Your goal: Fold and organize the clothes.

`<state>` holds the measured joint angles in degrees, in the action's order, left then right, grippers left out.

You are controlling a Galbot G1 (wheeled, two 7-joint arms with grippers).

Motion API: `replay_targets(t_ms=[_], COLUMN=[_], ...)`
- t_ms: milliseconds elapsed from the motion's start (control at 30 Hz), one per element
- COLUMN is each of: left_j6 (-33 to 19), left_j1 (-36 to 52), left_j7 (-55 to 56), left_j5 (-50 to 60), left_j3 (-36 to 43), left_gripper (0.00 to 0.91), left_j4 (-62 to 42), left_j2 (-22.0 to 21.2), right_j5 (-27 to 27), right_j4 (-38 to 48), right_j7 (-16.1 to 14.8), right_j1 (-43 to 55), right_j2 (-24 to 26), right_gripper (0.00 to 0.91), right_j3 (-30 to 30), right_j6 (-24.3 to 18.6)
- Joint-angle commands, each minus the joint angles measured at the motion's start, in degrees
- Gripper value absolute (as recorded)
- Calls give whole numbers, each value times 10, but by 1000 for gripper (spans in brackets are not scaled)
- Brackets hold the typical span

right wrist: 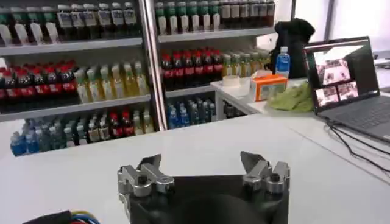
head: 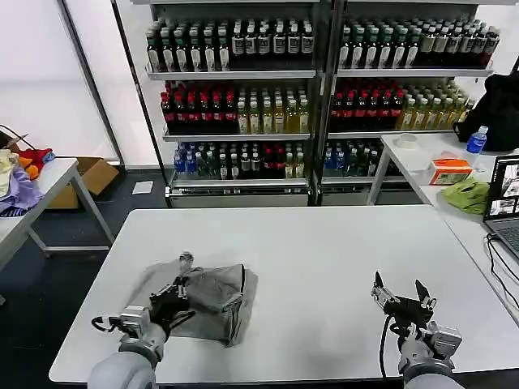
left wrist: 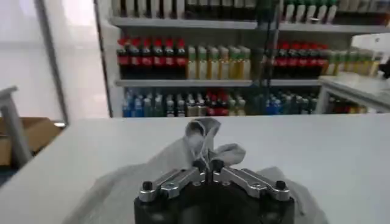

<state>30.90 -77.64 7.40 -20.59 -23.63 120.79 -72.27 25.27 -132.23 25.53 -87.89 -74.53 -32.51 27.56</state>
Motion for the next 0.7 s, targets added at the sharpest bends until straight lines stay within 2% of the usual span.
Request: replay_targets(t_ms=[33,633,667,700], left_j6=[21,9,9,9], left_j1=[43,51,50,49], left_j7=[3,-11,-10,-10], left_j5=[-13,9,10,11], left_j3=[72,88,89,89], left_gripper=[0,10,181,685], left_j4=[-19,-80,-81,-84], left_j2=[-16,-44,-46,-49], right_j5=[-4,-9,-9,-9], right_j4=[-6,-8,-6,-6], right_j7=[0,-1,0,-1], right_j1=[-10,-21,-20,-20], right_j2=[-9,-10,-11,-11], right_gripper=[907,907,907,907], right_j3=[-9,-8,-5,-4], right_j6=[0,-2,-2,-2])
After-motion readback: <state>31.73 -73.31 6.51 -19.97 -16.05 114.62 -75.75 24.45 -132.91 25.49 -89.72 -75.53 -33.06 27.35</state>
